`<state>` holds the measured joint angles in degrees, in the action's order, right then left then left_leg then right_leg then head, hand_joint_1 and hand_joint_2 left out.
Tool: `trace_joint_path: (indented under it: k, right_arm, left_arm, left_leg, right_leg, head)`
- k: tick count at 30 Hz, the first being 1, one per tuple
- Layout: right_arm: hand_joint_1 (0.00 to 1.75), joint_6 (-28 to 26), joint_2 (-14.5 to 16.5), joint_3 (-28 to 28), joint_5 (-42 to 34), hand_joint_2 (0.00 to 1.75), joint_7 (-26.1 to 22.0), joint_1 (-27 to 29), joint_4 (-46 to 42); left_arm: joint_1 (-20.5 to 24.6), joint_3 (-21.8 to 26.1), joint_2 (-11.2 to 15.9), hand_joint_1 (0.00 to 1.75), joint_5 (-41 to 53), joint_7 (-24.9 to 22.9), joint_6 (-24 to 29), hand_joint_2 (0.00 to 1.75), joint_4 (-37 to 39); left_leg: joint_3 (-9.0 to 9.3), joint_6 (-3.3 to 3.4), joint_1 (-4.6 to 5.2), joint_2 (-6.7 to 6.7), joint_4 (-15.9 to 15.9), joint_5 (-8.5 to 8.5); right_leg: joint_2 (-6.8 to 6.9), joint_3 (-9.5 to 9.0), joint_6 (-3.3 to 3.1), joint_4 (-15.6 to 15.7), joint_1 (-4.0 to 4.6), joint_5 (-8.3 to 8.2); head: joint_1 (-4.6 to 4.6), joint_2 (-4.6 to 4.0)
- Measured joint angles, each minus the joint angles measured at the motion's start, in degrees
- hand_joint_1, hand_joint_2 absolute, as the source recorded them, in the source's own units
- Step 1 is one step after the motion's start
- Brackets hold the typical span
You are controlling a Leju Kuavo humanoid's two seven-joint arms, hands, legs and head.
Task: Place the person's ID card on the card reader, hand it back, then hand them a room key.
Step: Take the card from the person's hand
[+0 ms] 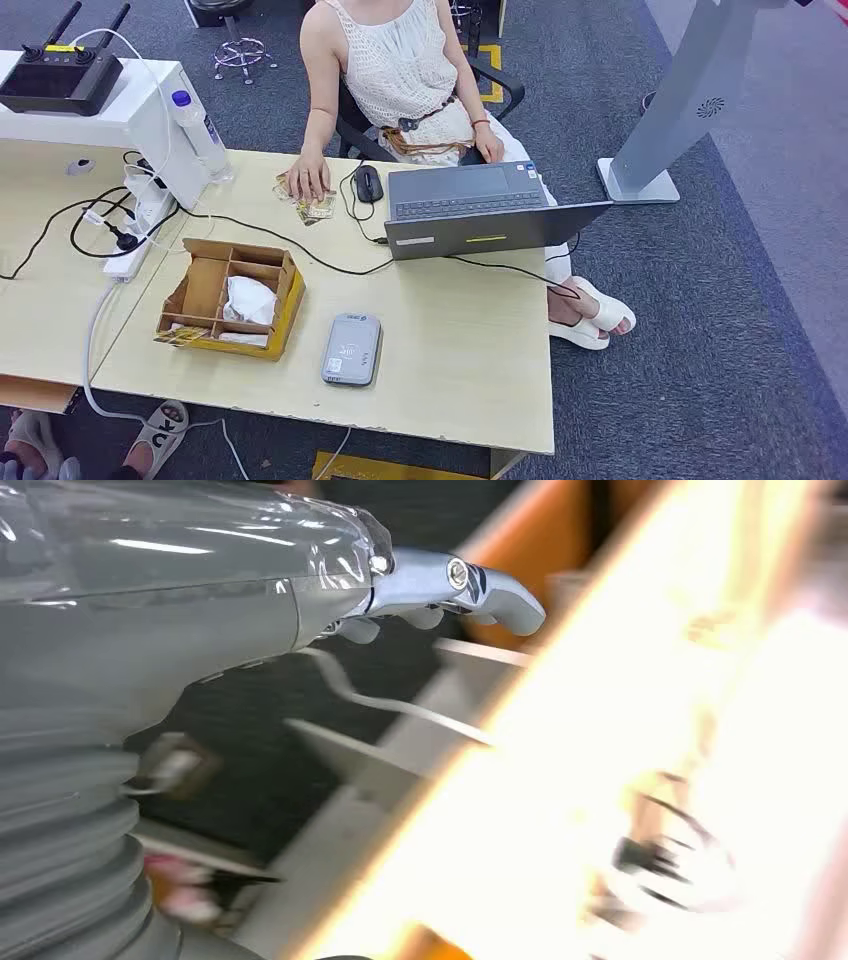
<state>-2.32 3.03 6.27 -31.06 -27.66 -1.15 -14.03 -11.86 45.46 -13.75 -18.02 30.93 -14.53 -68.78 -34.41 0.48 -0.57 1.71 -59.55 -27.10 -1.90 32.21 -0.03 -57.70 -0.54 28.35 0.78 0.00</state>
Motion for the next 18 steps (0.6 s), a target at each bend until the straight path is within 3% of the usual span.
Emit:
trace_joint_path:
  k: [7,18]
  right_arm:
    - [0.00,-0.02,0.31,-0.02,0.48,1.75,0.20,-0.53,0.26]
    - [0.00,0.00,0.66,-0.02,2.04,1.75,1.62,-1.41,0.51]
  left_arm:
    - [1.52,-4.16,0.01,0.00,4.76,1.83,4.10,1.75,-10.22]
    - [8.17,-13.56,4.60,0.00,21.31,-0.85,14.38,1.75,-16.32]
  left_leg:
    - [0.05,0.00,0.00,-0.01,-0.01,0.02]
    - [0.06,-0.03,-0.01,-0.02,-0.01,0.06]
  right_leg:
    - [0.00,0.02,-0.01,0.00,0.00,-0.03]
    - [-0.02,-0.03,-0.03,-0.02,0.00,-0.06]
  head:
    - [-0.01,0.00]
    - [-0.01,0.00]
